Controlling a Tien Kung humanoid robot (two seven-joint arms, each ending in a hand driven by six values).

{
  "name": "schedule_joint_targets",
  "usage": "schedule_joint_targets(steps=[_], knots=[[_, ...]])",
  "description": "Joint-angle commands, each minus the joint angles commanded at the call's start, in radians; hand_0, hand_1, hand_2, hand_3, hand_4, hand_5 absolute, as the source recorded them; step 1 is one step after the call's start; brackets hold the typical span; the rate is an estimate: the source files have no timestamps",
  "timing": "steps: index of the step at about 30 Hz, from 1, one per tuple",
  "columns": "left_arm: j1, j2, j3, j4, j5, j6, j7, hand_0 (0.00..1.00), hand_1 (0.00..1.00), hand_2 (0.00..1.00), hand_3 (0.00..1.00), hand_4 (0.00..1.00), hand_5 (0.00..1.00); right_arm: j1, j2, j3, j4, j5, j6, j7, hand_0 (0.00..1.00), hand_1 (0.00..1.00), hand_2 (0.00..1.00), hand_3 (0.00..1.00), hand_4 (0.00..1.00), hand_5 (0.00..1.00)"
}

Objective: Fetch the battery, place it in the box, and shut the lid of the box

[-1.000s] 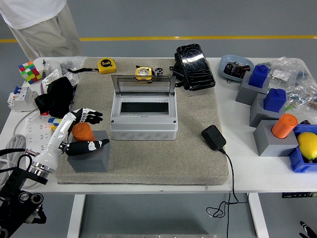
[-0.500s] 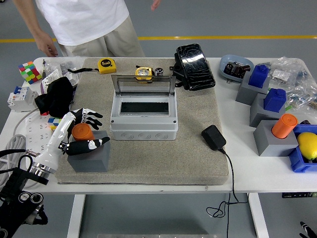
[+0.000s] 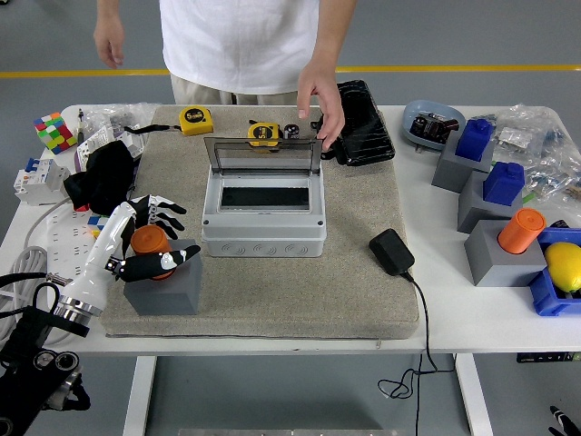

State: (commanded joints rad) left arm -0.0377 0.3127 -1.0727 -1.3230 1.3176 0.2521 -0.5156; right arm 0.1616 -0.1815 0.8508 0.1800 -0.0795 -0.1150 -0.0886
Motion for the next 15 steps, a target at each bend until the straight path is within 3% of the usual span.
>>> schedule_joint_targets(steps=[3, 4, 15], knots=[[-0.001, -0.001, 0.004, 0.004, -0.003, -0.001, 0.002, 0.304, 0.306, 0.407, 0.51, 0.947, 0.002, 0.002, 0.0, 0.0, 0.0, 0.0, -0.001, 0.0, 0.627, 0.645, 0.644, 0.548, 0.926, 0.475], [-0.001, 0.0, 0.005, 0.004, -0.005, -0.002, 0.001, 0.208, 0.267, 0.402, 0.504, 0.95, 0.002, 0.002, 0.001, 0.0, 0.0, 0.0, -0.001, 0.0, 0.627, 0.645, 0.645, 0.548, 0.926, 0.474], [-0.003, -0.003, 0.012, 0.003, -0.027, -0.006, 0.001, 0.171, 0.225, 0.389, 0.497, 0.955, 0.002, 0.002, 0.001, 0.001, 0.0, 0.001, 0.0, 0.0, 0.627, 0.643, 0.644, 0.547, 0.924, 0.474]])
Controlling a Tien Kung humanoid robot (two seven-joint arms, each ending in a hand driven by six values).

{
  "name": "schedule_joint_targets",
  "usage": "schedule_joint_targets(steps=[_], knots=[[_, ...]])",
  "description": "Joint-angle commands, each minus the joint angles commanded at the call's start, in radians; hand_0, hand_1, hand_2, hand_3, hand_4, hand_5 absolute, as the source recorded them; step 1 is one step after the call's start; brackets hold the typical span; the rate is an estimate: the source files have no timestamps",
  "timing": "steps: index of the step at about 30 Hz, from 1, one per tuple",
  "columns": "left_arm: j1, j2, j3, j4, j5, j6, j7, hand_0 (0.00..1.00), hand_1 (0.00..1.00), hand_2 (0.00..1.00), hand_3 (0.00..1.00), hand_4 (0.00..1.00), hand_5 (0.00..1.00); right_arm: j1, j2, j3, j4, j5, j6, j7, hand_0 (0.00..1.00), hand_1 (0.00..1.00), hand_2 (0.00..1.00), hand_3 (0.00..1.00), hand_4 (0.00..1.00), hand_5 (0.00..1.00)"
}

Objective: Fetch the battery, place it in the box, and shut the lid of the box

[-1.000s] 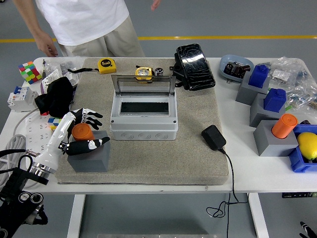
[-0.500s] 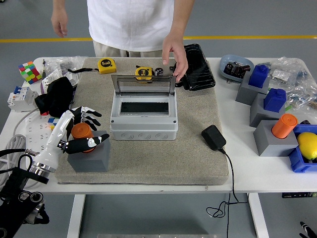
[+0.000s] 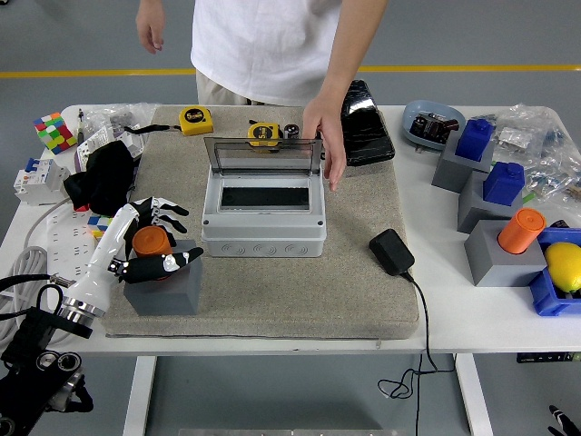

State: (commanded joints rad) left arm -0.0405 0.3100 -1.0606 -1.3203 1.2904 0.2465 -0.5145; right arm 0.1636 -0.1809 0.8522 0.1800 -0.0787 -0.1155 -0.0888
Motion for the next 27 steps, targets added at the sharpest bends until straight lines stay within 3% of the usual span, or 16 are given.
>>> schedule_joint_targets(steps=[1, 6, 7, 27], knots=[[0.0, 0.0, 0.001, 0.0, -0.001, 0.002, -0.002, 0.164, 0.192, 0.343, 0.459, 0.963, 0.002, 0.0, 0.0, 0.0, 0.0, 0.0, 0.0, 0.0, 0.627, 0.644, 0.644, 0.548, 0.923, 0.473], [0.0, 0.001, 0.013, 0.003, -0.005, -0.003, -0.007, 0.164, 0.192, 0.343, 0.459, 0.963, 0.002, -0.003, 0.001, 0.005, 0.0, -0.003, 0.0, -0.001, 0.627, 0.644, 0.644, 0.548, 0.923, 0.473], [0.0, 0.0, 0.016, 0.003, -0.006, -0.005, -0.008, 0.156, 0.162, 0.291, 0.454, 0.97, 0.002, -0.004, 0.001, 0.006, 0.0, -0.004, 0.0, -0.001, 0.625, 0.643, 0.643, 0.547, 0.923, 0.472], [-0.017, 0.002, 0.009, -0.02, -0.025, 0.0, -0.046, 0.143, 0.141, 0.257, 0.448, 0.969, 0.002, -0.001, 0.003, 0.003, 0.0, 0.0, -0.002, 0.001, 0.626, 0.642, 0.64, 0.546, 0.92, 0.471]])
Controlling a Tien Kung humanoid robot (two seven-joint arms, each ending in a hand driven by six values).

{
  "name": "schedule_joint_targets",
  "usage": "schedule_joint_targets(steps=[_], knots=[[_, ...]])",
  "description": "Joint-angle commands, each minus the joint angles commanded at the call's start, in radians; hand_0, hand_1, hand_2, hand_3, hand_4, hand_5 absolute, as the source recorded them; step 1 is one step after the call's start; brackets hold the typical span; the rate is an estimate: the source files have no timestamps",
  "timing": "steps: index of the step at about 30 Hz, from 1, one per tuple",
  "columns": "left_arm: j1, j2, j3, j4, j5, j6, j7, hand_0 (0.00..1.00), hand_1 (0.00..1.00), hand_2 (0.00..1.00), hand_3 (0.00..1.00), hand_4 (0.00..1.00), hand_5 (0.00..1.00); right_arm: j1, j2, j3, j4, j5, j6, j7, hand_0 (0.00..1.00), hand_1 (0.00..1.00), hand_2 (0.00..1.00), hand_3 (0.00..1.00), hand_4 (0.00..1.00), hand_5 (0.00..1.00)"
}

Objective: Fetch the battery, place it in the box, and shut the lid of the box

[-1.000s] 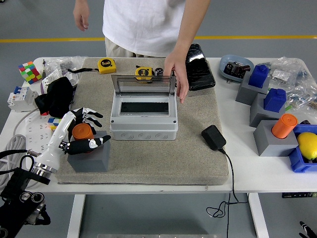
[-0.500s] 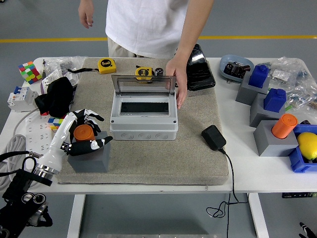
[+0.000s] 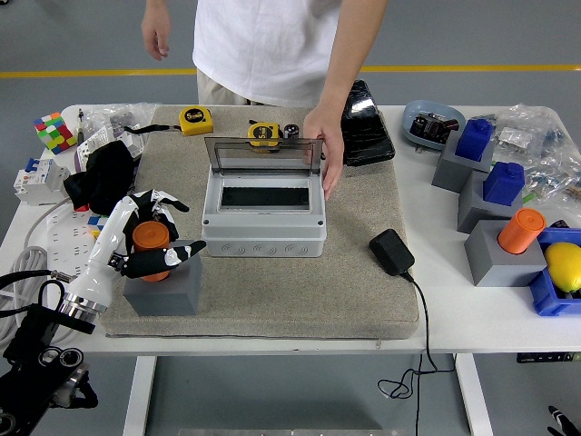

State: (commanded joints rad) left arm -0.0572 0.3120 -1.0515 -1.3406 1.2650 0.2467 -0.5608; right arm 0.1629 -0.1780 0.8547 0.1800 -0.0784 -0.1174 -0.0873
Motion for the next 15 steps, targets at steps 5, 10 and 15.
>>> schedule_joint_targets(steps=[5, 10, 15], knots=[[-0.016, 0.012, 0.004, -0.022, 0.014, -0.006, 0.01, 0.141, 0.14, 0.256, 0.447, 0.968, 0.002, -0.001, 0.001, 0.0, 0.0, 0.0, 0.0, 0.0, 0.625, 0.642, 0.641, 0.546, 0.92, 0.47], [-0.054, 0.037, 0.022, -0.066, 0.057, -0.015, 0.037, 0.136, 0.137, 0.253, 0.444, 0.982, 0.002, 0.001, 0.001, 0.001, 0.0, -0.001, -0.002, 0.001, 0.624, 0.643, 0.641, 0.546, 0.92, 0.469], [-0.133, 0.08, 0.071, -0.108, 0.127, -0.008, 0.079, 0.136, 0.137, 0.253, 0.444, 0.982, 0.002, 0.0, 0.003, 0.003, 0.0, -0.002, -0.004, 0.001, 0.624, 0.643, 0.641, 0.546, 0.92, 0.469]])
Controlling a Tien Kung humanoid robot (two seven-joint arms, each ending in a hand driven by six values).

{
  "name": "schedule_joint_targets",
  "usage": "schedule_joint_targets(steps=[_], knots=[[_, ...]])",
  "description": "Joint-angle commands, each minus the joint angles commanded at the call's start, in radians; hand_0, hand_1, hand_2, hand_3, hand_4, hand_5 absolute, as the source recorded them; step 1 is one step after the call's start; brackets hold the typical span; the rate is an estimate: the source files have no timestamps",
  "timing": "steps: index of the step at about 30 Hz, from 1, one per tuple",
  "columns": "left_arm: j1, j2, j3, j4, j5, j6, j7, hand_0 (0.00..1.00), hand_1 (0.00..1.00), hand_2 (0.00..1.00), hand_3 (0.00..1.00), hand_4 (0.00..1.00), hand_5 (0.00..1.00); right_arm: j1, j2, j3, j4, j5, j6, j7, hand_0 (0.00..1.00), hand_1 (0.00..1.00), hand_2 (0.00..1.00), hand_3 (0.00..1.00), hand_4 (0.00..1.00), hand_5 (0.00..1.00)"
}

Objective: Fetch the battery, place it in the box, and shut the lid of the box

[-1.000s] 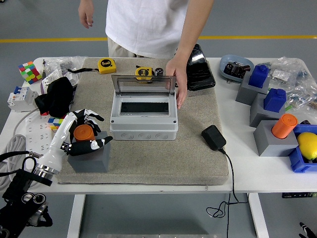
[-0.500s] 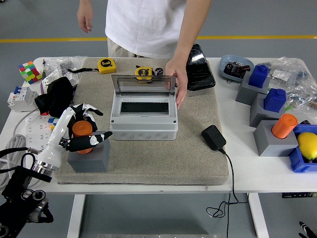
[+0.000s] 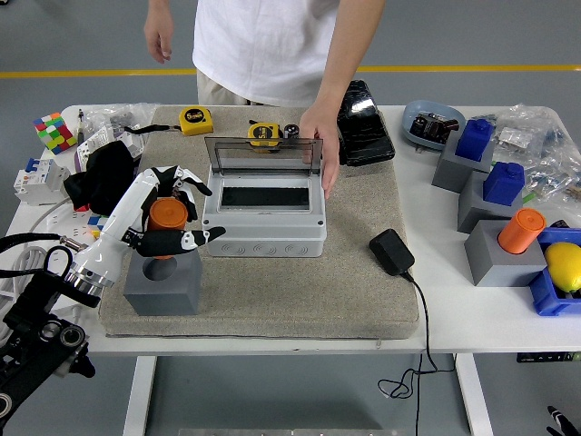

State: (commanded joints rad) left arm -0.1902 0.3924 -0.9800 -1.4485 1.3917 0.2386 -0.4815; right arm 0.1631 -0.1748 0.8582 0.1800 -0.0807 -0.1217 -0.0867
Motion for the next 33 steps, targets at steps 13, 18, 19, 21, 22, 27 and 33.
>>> schedule_joint_targets(steps=[13, 18, 19, 21, 22, 27, 33], knots=[[-0.319, 0.028, 0.245, 0.035, 0.318, 0.076, 0.166, 0.128, 0.134, 0.254, 0.441, 0.997, 0.002, -0.002, 0.004, -0.016, 0.0, 0.009, -0.008, 0.0, 0.623, 0.643, 0.639, 0.547, 0.92, 0.468], [-0.406, 0.006, 0.32, 0.09, 0.425, 0.089, 0.255, 0.128, 0.134, 0.254, 0.441, 0.997, 0.002, -0.002, 0.005, -0.021, 0.0, 0.012, -0.01, -0.002, 0.623, 0.643, 0.639, 0.547, 0.92, 0.468], [-0.424, -0.001, 0.337, 0.105, 0.433, 0.09, 0.272, 0.127, 0.134, 0.256, 0.439, 0.994, 0.002, -0.002, 0.006, -0.023, 0.0, 0.014, -0.011, -0.002, 0.623, 0.643, 0.639, 0.546, 0.92, 0.468], [-0.456, -0.013, 0.365, 0.131, 0.44, 0.091, 0.291, 0.127, 0.134, 0.256, 0.439, 0.994, 0.002, -0.002, 0.006, -0.025, 0.0, 0.016, -0.011, -0.002, 0.623, 0.643, 0.639, 0.546, 0.92, 0.468], [-0.468, -0.019, 0.375, 0.141, 0.445, 0.091, 0.3, 0.127, 0.134, 0.256, 0.439, 0.994, 0.002, -0.001, 0.006, -0.026, 0.0, 0.017, -0.011, -0.002, 0.623, 0.643, 0.639, 0.546, 0.92, 0.468], [-0.521, -0.058, 0.415, 0.201, 0.453, 0.095, 0.325, 0.125, 0.134, 0.256, 0.438, 0.995, 0.002, -0.001, 0.007, -0.033, 0.0, 0.023, -0.013, -0.001, 0.624, 0.643, 0.64, 0.546, 0.92, 0.469], [-0.561, -0.101, 0.452, 0.263, 0.456, 0.099, 0.353, 0.121, 0.131, 0.256, 0.435, 0.997, 0.002, -0.001, 0.007, -0.038, 0.0, 0.028, -0.013, -0.001, 0.622, 0.643, 0.64, 0.547, 0.92, 0.468]])
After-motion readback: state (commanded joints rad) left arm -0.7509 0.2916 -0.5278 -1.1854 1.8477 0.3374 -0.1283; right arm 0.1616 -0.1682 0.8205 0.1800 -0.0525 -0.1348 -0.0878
